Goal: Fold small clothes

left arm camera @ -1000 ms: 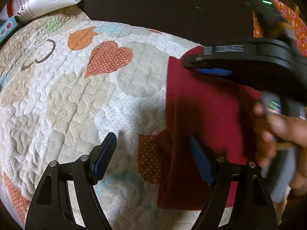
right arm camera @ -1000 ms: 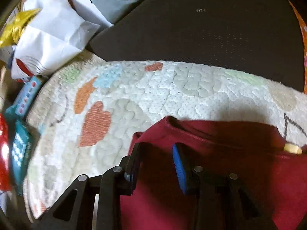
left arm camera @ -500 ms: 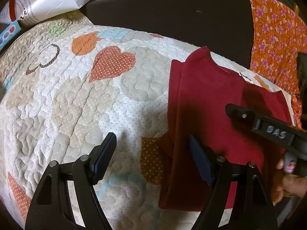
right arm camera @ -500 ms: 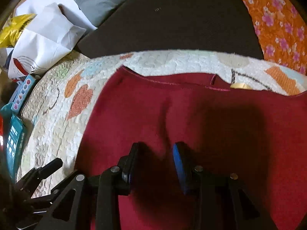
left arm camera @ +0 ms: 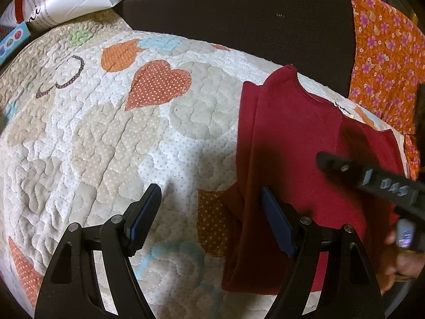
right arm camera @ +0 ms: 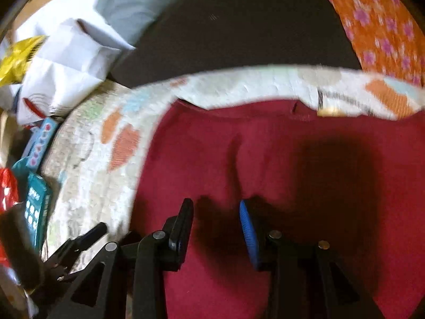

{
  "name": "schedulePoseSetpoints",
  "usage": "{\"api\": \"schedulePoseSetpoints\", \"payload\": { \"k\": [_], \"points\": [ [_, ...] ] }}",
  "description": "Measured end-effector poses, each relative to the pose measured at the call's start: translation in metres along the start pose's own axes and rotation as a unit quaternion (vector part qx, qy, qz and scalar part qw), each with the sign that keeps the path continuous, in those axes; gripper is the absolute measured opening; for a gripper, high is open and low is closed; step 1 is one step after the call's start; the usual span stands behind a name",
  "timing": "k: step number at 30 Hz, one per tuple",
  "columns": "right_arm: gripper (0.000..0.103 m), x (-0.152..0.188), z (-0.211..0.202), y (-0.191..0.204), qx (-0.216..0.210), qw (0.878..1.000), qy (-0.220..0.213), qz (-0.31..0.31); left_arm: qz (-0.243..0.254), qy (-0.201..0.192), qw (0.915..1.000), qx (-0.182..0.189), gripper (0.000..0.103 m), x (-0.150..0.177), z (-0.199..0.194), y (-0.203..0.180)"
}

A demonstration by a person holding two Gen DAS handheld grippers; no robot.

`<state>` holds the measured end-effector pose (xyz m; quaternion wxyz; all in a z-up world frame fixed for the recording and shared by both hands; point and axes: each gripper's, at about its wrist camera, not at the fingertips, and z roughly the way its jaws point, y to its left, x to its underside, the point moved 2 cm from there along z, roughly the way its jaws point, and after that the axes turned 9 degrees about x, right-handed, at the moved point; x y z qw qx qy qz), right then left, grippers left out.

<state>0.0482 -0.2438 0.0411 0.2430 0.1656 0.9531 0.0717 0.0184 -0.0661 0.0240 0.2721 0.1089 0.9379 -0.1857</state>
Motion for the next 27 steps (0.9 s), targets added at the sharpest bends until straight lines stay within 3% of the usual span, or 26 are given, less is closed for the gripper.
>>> {"api": "schedulePoseSetpoints", "payload": {
  "k": [12, 27],
  "points": [
    [0.040, 0.000, 0.004, -0.007, -0.026, 1.000, 0.002, 0.013, -0.003, 0.004, 1.0000, 0.001, 0.078, 0.000, 0.006, 0.001],
    [0.040, -0.001, 0.000, 0.001, -0.021, 1.000, -0.005, 0.000, -0.019, 0.012, 0.9997, 0.012, 0.080, 0.000, 0.012, 0.005]
  ]
}}
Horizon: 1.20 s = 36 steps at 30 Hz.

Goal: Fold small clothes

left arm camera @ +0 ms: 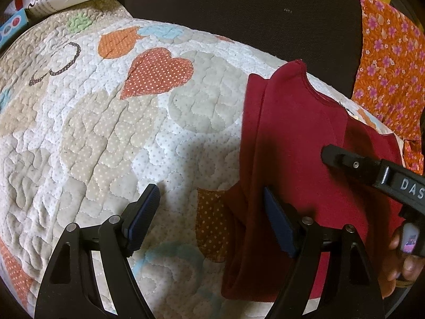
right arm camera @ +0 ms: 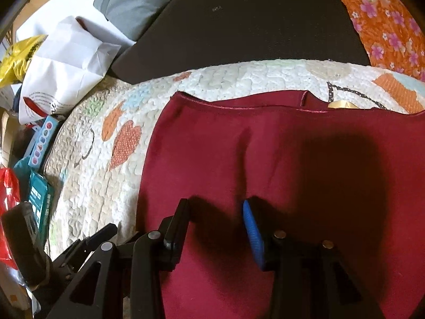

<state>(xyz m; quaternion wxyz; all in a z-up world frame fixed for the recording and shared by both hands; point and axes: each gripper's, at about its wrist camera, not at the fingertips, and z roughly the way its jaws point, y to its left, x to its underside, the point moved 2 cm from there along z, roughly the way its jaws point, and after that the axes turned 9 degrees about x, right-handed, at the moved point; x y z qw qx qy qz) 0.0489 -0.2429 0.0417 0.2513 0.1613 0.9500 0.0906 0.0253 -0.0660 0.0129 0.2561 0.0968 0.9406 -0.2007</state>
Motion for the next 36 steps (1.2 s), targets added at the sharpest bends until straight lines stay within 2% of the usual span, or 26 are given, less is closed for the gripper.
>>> {"api": "schedulePoseSetpoints", "payload": {
  "k": [5, 10, 18, 23, 31, 33, 36],
  "points": [
    [0.040, -0.003, -0.009, -0.002, -0.006, 1.000, -0.010, 0.015, -0.007, -0.003, 1.0000, 0.006, 0.080, -0.001, 0.000, 0.001],
    [0.040, -0.007, -0.014, 0.004, 0.000, 1.000, -0.016, 0.003, -0.022, -0.007, 0.9995, 0.020, 0.080, -0.003, -0.003, 0.005],
    [0.040, -0.015, -0.006, 0.008, -0.003, 1.000, -0.010, 0.000, -0.017, -0.007, 0.9995, 0.027, 0.080, -0.003, -0.002, 0.002],
    [0.040, -0.010, -0.017, -0.004, -0.007, 1.000, -0.012, -0.003, -0.014, -0.006, 0.9993, 0.034, 0.080, -0.004, 0.000, -0.002],
    [0.040, 0.013, -0.071, -0.079, 0.079, 0.996, -0.047, 0.007, -0.004, 0.000, 0.9994, 0.034, 0.080, -0.002, 0.002, -0.008],
    [0.040, 0.022, -0.094, -0.107, 0.122, 0.990, -0.070, 0.013, -0.001, -0.004, 0.9995, 0.032, 0.080, -0.002, -0.001, -0.009],
    [0.047, 0.034, -0.124, -0.151, 0.177, 0.978, -0.104, 0.038, 0.001, -0.008, 0.9995, 0.030, 0.080, -0.002, -0.003, -0.010]
  ]
}}
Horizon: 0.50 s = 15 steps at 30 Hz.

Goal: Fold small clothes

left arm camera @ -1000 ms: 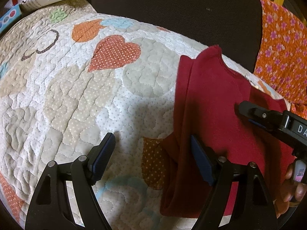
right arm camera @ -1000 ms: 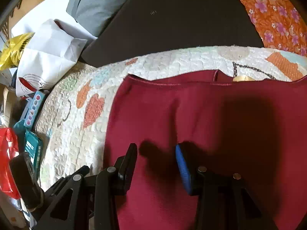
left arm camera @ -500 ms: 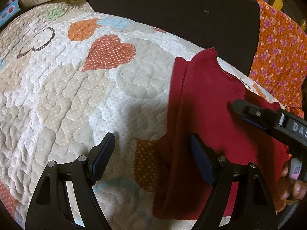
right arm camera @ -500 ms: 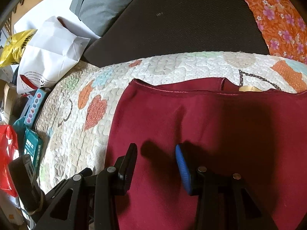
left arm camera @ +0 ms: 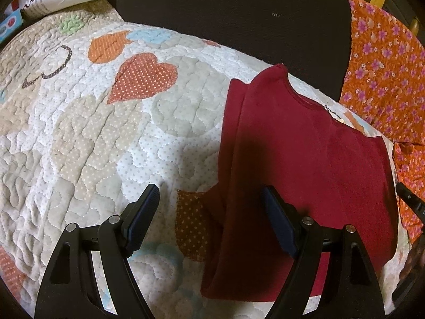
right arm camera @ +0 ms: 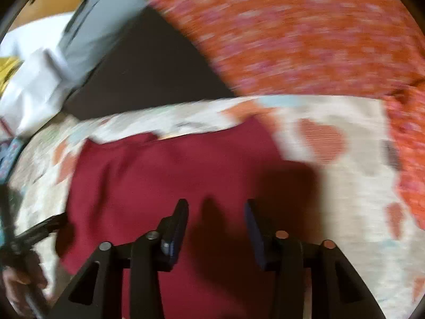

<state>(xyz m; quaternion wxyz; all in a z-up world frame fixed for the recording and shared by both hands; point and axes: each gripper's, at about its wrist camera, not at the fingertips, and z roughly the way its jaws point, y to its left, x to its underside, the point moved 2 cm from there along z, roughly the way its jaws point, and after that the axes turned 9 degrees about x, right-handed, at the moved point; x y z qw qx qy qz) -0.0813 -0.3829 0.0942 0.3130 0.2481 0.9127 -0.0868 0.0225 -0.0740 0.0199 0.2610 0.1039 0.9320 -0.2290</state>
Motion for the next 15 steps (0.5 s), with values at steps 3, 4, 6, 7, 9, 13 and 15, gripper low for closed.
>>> {"api": "schedulePoseSetpoints", "payload": {
  "k": [3, 4, 6, 7, 9, 13, 15],
  "points": [
    [0.051, 0.003, 0.011, -0.041, 0.032, 0.999, 0.015, 0.034, 0.004, 0.001, 1.0000, -0.004, 0.080, 0.002, -0.002, -0.003],
    [0.051, 0.006, 0.016, -0.051, 0.037, 0.998, 0.023, 0.044, 0.006, 0.002, 1.0000, -0.007, 0.080, 0.003, -0.002, -0.004],
    [0.052, 0.012, 0.030, -0.062, 0.015, 0.997, 0.043, 0.065, 0.009, 0.003, 0.9999, -0.010, 0.080, 0.004, -0.006, -0.007],
    [0.044, 0.015, 0.039, -0.065, -0.024, 0.995, 0.057, 0.075, 0.010, 0.000, 0.9999, -0.009, 0.080, 0.003, -0.010, -0.009],
    [0.029, 0.020, 0.044, -0.071, -0.064, 0.989, 0.071, 0.112, 0.011, -0.008, 0.9999, -0.010, 0.080, 0.003, -0.021, -0.011],
    [0.019, 0.018, 0.016, -0.076, -0.025, 0.996, 0.027, 0.078, 0.026, -0.029, 0.9991, -0.016, 0.080, 0.002, -0.048, -0.018],
    [0.019, 0.021, 0.025, -0.075, -0.008, 0.997, 0.043, 0.068, 0.025, -0.031, 0.9990, -0.022, 0.080, 0.002, -0.055, -0.020]
  ]
}}
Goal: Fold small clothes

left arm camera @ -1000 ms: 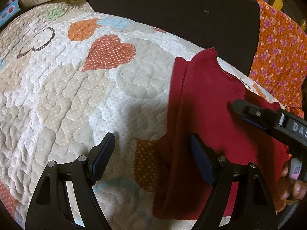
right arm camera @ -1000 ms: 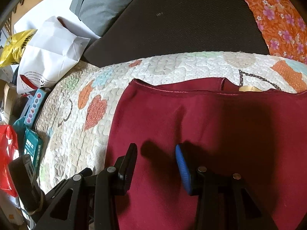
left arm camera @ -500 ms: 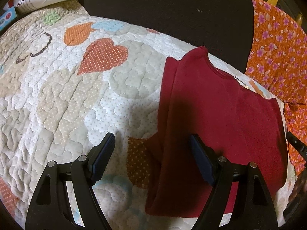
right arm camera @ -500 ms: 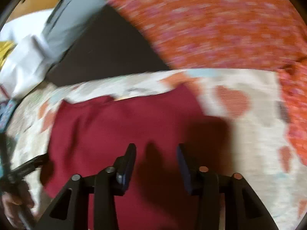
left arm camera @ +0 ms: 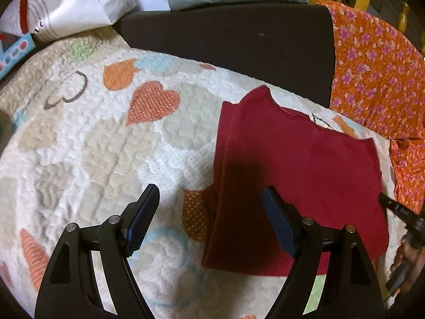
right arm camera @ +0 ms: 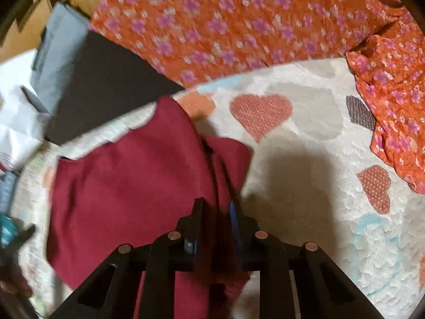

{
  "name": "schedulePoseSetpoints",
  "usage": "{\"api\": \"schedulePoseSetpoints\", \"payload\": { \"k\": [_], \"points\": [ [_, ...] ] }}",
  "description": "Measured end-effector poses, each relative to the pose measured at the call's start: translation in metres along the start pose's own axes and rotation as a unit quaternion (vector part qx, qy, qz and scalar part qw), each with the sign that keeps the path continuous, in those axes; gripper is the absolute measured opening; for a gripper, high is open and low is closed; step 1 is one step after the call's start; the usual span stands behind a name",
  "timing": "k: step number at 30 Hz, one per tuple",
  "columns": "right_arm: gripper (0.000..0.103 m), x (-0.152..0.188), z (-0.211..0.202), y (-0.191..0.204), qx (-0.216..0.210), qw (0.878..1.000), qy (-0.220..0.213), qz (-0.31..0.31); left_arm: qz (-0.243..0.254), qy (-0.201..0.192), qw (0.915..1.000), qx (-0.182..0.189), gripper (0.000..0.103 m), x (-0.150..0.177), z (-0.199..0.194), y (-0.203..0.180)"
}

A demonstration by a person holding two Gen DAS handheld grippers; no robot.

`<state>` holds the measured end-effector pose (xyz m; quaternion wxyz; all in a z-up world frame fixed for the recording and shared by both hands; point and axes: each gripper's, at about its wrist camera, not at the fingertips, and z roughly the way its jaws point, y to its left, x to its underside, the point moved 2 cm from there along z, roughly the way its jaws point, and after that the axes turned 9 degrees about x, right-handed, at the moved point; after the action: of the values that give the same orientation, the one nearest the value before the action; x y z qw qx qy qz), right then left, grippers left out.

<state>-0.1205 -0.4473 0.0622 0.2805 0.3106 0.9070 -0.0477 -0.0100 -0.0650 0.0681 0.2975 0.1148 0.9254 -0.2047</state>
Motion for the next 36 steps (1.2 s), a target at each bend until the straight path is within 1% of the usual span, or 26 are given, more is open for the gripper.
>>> {"api": "schedulePoseSetpoints", "payload": {
  "k": [1, 2, 5, 6, 7, 9, 12, 14, 17, 18, 20, 22, 24, 27, 30, 32, 33, 36],
  "points": [
    [0.019, 0.001, 0.004, 0.003, 0.004, 1.000, 0.007, -0.003, -0.005, -0.003, 1.0000, 0.002, 0.080, 0.000, -0.006, -0.001],
    [0.019, 0.000, 0.002, 0.005, 0.004, 1.000, 0.005, -0.002, -0.008, -0.004, 0.9999, 0.004, 0.080, 0.000, -0.011, -0.003],
    [0.019, -0.004, -0.034, 0.001, -0.008, 1.000, -0.005, 0.021, -0.004, -0.001, 0.9999, 0.015, 0.080, 0.001, -0.024, -0.013],
    [0.022, -0.004, -0.050, 0.001, -0.016, 0.999, -0.015, 0.028, 0.001, -0.003, 0.9999, 0.016, 0.080, 0.002, -0.030, -0.018],
    [0.028, -0.003, -0.063, 0.002, -0.019, 0.999, -0.021, 0.029, 0.010, -0.004, 0.9998, 0.019, 0.080, 0.003, -0.040, -0.026],
    [0.036, 0.002, -0.094, 0.002, -0.020, 0.999, -0.026, 0.015, 0.021, -0.005, 0.9995, 0.024, 0.080, 0.004, -0.052, -0.037],
    [0.039, 0.015, -0.135, 0.001, -0.041, 0.999, -0.030, 0.000, 0.040, -0.011, 0.9990, 0.016, 0.080, 0.001, -0.077, -0.057],
    [0.040, 0.020, -0.158, 0.000, -0.048, 0.998, -0.038, -0.002, 0.040, -0.028, 0.9986, 0.021, 0.080, -0.003, -0.100, -0.070],
    [0.043, 0.025, -0.191, 0.002, -0.060, 0.997, -0.057, -0.004, 0.026, -0.054, 0.9971, 0.047, 0.080, -0.005, -0.128, -0.082],
    [0.046, 0.027, -0.200, 0.005, -0.068, 0.996, -0.064, -0.001, 0.029, -0.061, 0.9964, 0.052, 0.080, -0.006, -0.134, -0.085],
    [0.047, 0.029, -0.210, 0.011, -0.080, 0.994, -0.071, 0.004, 0.041, -0.074, 0.9949, 0.056, 0.080, -0.006, -0.142, -0.088],
    [0.048, 0.029, -0.212, 0.026, -0.095, 0.993, -0.069, 0.000, 0.050, -0.076, 0.9945, 0.051, 0.080, -0.006, -0.141, -0.086],
    [0.047, 0.028, -0.206, 0.039, -0.102, 0.993, -0.065, -0.008, 0.048, -0.075, 0.9949, 0.047, 0.080, -0.007, -0.137, -0.080],
    [0.048, 0.027, -0.188, 0.067, -0.107, 0.993, -0.046, -0.027, 0.049, -0.067, 0.9957, 0.040, 0.080, -0.010, -0.121, -0.068],
    [0.048, 0.025, -0.166, 0.088, -0.110, 0.993, -0.022, -0.035, 0.070, -0.068, 0.9950, 0.021, 0.080, -0.020, -0.105, -0.057],
    [0.048, 0.025, -0.153, 0.094, -0.104, 0.994, -0.010, -0.034, 0.084, -0.061, 0.9946, 0.008, 0.080, -0.034, -0.094, -0.051],
    [0.048, 0.025, -0.148, 0.095, -0.101, 0.994, -0.006, -0.032, 0.092, -0.063, 0.9937, 0.007, 0.080, -0.040, -0.092, -0.049],
    [0.048, 0.029, -0.139, 0.090, -0.087, 0.996, -0.001, -0.026, 0.125, -0.087, 0.9882, -0.011, 0.080, -0.059, -0.098, -0.049]
  ]
}}
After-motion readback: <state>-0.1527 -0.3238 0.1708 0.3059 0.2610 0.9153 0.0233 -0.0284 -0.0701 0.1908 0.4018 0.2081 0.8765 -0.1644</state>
